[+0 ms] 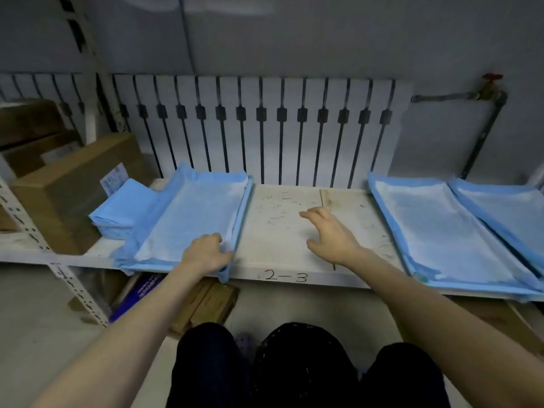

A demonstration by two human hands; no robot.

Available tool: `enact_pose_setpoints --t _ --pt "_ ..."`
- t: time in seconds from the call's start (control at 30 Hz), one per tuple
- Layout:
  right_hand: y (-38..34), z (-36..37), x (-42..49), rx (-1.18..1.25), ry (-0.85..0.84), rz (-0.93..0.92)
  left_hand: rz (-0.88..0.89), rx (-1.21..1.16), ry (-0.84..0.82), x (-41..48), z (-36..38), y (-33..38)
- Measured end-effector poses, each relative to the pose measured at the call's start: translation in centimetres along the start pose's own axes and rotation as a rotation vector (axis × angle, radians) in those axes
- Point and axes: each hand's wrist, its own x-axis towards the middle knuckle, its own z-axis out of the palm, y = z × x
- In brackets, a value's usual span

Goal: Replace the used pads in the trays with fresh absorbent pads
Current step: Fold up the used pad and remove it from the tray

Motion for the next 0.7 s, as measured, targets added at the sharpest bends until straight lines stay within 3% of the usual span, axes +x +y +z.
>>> enact_pose_setpoints --t 0.1,0.33,0.47,0.6,0.7 --pt "0.8 2.0 0.4 -0.008 -0.121 0.036 -0.048 0.037 -0.124 1.1 1.3 -0.4" --pt "3.7 5.2 2.1 0.036 -0.265 0.155 -0.066 -0.119 0.109 4.1 2.1 -0.9" --pt "4.2 6.3 3.2 0.209 -0.280 0.222 0.007 -0.566 0.256 5.1 0.1 -0.3" --pt "3.6 6.7 4.8 0.428 -0.212 0.345 0.045 -0.941 0.186 4.9 -3.8 2.8" --pt "2.6 6.3 6.7 0.796 -0.146 0.535 0.029 -1.110 -0.048 4.0 -5.7 4.8"
